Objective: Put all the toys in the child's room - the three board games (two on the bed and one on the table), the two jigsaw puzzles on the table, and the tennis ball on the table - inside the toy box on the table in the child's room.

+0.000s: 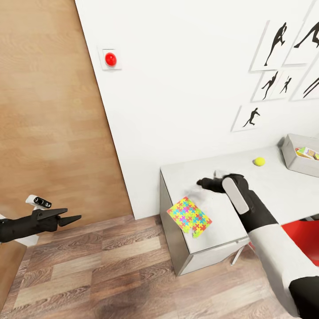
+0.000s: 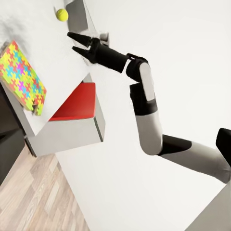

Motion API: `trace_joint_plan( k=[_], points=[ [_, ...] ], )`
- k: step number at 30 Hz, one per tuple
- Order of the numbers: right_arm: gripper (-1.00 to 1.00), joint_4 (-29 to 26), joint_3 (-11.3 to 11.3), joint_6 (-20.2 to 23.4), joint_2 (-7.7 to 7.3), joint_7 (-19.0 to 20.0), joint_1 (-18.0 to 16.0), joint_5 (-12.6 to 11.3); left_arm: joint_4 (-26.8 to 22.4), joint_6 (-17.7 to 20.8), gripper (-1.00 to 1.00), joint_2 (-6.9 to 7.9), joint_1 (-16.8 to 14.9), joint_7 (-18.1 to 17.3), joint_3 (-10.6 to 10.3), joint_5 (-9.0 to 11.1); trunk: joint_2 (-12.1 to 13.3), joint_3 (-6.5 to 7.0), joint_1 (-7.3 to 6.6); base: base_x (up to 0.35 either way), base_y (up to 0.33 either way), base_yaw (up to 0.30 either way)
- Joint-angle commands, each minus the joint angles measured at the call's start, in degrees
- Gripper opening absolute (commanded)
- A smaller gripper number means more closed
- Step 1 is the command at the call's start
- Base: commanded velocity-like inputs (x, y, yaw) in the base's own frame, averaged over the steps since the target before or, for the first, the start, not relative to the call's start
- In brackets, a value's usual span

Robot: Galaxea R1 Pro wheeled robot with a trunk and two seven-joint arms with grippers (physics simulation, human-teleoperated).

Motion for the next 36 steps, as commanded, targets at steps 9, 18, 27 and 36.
trace_joint_plan(
  k=[9,18,27,36],
  points=[
    [1.0,-27.3,-11.6,7.7,-3.27,-0.5,17.0,-6.4,1.3,0.2,1.0,-0.67,0.0,-0.2,-0.3,-0.2,-0.1,-0.11,0.04,0.0,0.0,0.0],
    [1.0,-30.0,-19.7,9.3,-2.79,10.7,28.1,-7.6,2.1,-3.9,1.0,-4.53,0.2,1.2,-0.4,-2.6,-0.1,-0.11,0.04,0.0,0.0,0.0],
    [1.0,-30.2,-25.8,7.5,-3.28,45.0,37.4,-7.6,5.3,-7.0,1.0,-8.83,0.2,4.5,-0.1,-4.7,-0.1,-0.11,0.04,0.0,0.0,0.0],
    [1.0,-30.2,-28.1,7.1,-3.13,58.7,38.9,-7.1,6.0,-7.2,1.0,-9.66,0.2,5.8,0.0,-4.8,-0.1,-0.11,0.04,0.0,0.0,0.0]
  ],
)
